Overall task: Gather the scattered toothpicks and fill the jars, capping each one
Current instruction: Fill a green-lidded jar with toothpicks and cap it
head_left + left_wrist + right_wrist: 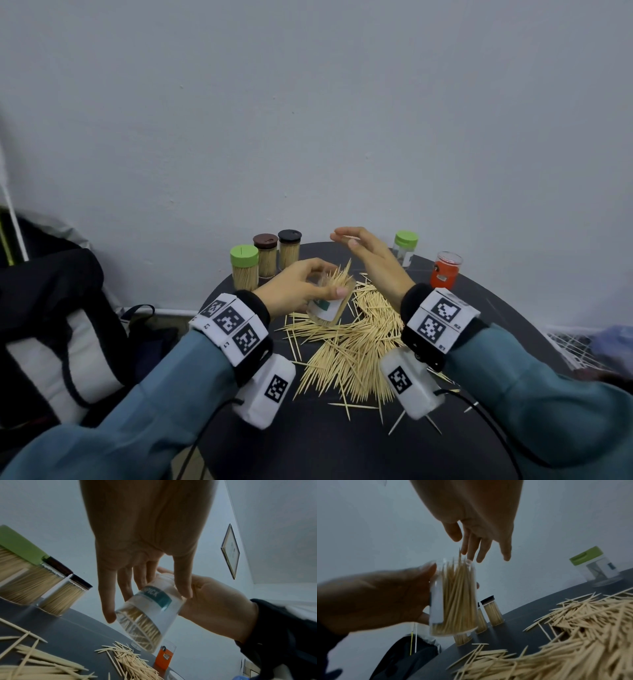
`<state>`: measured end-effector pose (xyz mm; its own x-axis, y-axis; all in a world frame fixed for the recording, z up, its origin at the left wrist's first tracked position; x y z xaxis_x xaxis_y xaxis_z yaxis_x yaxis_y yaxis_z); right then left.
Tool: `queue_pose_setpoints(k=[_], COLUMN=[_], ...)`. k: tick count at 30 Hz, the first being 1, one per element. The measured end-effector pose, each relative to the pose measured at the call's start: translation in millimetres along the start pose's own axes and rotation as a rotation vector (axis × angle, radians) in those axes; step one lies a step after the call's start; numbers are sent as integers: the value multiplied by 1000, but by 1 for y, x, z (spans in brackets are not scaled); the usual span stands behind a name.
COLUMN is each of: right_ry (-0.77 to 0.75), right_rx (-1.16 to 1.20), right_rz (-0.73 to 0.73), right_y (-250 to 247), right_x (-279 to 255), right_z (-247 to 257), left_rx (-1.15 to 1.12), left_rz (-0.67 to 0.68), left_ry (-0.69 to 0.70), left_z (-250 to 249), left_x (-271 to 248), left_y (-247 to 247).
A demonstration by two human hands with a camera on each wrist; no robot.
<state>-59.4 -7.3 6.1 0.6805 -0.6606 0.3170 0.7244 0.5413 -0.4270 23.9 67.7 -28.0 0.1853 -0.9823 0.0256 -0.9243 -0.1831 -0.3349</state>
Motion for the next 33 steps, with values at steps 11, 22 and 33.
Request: queue_pose_setpoints(k=[11, 22, 33], right_ry=[-43, -160, -130], right_rx=[-326, -535, -456], right_rz=[136, 127, 110], right_y=[19, 9, 2], right_x=[-17, -8, -9], right_z=[-7, 11, 13], left_rx=[17, 94, 106], left_rz=[-84, -139, -101], left_ry=[9, 109, 138], left_z=[8, 7, 1], left_x=[5, 8, 4], left_y=[-10, -18, -9])
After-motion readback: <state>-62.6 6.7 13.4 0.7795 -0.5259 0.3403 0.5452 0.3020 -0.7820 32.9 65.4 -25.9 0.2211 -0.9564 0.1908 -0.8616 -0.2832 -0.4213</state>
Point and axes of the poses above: each hand's wrist, its own x-axis towards the middle knuckle, its own y-axis out of the palm, z = x × y, the point moved 8 cm from there along x, towards the middle knuckle, and after that the axes turned 5 degrees about -x, right-handed, at the moved point
